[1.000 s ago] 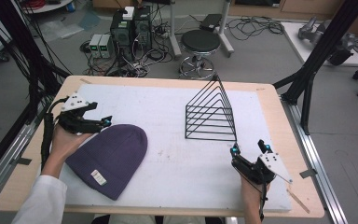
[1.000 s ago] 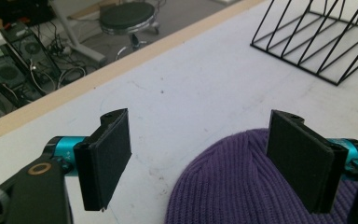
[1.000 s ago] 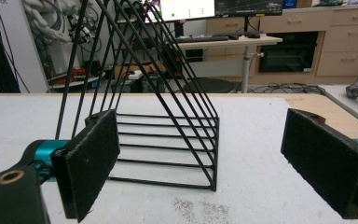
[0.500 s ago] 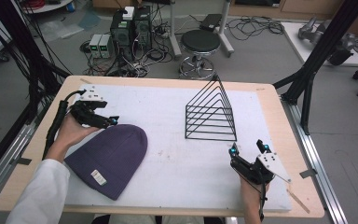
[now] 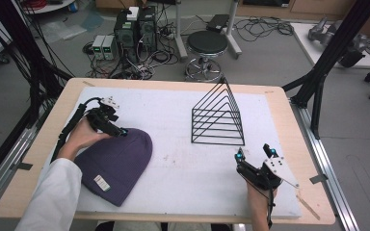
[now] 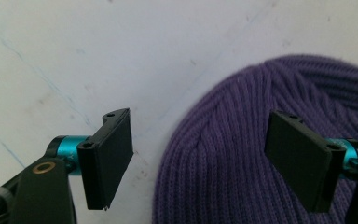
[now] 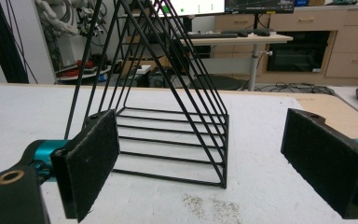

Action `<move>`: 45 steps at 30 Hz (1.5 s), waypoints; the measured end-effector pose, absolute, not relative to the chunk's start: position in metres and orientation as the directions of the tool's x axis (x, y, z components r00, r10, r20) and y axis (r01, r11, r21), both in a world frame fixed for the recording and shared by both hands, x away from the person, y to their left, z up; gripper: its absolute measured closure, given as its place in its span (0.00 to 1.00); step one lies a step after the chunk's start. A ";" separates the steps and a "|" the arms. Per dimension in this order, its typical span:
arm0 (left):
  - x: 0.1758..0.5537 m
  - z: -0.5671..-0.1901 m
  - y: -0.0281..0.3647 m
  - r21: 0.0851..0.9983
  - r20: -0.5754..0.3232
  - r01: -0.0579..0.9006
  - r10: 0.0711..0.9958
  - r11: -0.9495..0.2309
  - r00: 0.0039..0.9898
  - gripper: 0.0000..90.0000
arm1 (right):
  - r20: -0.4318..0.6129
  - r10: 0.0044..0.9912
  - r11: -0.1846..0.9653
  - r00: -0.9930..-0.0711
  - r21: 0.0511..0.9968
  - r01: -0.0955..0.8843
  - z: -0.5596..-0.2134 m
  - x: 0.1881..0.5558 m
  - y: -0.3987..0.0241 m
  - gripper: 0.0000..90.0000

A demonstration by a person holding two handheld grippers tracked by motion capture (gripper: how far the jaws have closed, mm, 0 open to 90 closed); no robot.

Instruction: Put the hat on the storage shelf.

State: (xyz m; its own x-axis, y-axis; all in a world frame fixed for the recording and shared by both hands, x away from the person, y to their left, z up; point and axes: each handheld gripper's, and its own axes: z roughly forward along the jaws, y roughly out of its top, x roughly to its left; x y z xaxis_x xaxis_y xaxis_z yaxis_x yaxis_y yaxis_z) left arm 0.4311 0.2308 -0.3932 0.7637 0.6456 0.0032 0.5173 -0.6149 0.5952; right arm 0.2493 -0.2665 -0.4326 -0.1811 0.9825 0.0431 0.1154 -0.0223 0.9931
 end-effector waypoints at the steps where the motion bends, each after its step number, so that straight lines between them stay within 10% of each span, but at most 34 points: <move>1: 0.432 -0.396 0.230 0.577 -0.011 0.529 0.642 -0.622 0.767 0.26 | 0.043 0.983 -0.022 -0.181 0.993 0.115 -0.433 0.249 -0.267 0.12; 17: 0.442 -0.420 0.227 0.492 -0.076 0.578 0.629 -0.651 0.774 0.30 | 0.053 0.983 -0.032 -0.178 0.992 0.120 -0.433 0.249 -0.267 0.12; 27: 0.439 -0.418 0.225 0.488 -0.113 0.585 0.618 -0.647 0.778 0.75 | 0.059 0.982 -0.035 -0.182 0.991 0.129 -0.433 0.249 -0.268 0.12; 45: 0.422 -0.418 0.223 0.557 -0.026 0.530 0.624 -0.640 0.781 0.86 | 0.055 0.980 -0.031 -0.190 0.991 0.131 -0.433 0.251 -0.264 0.12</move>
